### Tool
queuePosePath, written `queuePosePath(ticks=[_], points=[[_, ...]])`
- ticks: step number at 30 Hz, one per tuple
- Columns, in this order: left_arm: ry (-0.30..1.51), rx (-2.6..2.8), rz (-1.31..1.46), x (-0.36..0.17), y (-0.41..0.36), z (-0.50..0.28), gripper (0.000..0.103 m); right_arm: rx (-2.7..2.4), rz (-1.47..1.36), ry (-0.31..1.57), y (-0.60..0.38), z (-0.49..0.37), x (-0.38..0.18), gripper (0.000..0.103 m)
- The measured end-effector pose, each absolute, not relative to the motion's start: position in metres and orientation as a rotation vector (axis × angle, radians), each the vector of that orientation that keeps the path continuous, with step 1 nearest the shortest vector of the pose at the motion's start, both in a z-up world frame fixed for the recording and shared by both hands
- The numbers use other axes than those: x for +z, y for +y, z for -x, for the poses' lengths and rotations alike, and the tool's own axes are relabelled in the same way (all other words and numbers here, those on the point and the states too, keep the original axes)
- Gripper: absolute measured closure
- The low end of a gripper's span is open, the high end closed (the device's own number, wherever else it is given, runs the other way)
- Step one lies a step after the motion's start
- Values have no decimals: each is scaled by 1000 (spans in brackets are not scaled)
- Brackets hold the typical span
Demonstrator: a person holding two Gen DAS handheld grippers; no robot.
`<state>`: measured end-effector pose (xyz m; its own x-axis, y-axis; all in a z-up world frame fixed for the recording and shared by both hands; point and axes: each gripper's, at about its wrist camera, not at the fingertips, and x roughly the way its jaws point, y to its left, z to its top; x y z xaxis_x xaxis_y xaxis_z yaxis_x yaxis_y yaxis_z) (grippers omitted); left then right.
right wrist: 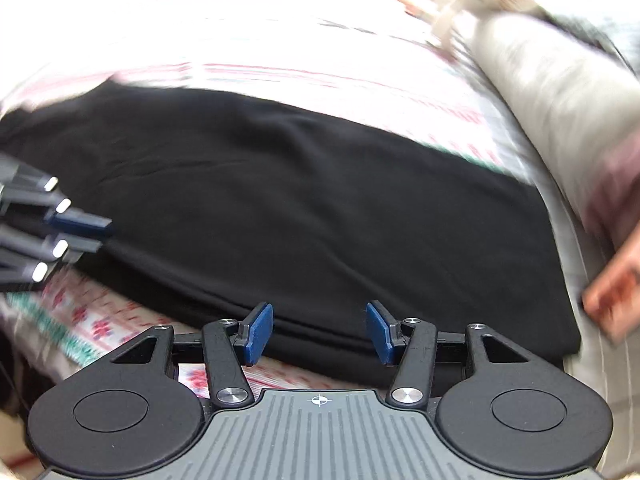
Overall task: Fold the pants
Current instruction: 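Grasp the trouser edge with the left gripper while the right gripper grasps beside it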
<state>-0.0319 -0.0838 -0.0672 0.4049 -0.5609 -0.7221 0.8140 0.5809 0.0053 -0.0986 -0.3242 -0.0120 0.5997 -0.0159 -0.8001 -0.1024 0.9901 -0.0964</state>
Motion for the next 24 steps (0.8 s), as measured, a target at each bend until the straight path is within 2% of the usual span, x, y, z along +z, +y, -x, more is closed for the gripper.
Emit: queuePosePath(ticks=[6, 10, 12, 15, 24], points=[[724, -884, -362, -65, -77, 31, 76, 135, 306, 862, -279, 91, -19, 58], [733, -882, -375, -63, -76, 31, 78, 10, 419, 882, -277, 83, -31, 75], [722, -886, -390, -61, -76, 33, 78, -65, 477, 901, -284, 81, -36, 91], [713, -906, -417, -59, -78, 36, 78, -123, 527, 941, -293, 85, -41, 97], [705, -939, -513, -59, -78, 46, 79, -96, 535, 982, -298, 95, -40, 101]])
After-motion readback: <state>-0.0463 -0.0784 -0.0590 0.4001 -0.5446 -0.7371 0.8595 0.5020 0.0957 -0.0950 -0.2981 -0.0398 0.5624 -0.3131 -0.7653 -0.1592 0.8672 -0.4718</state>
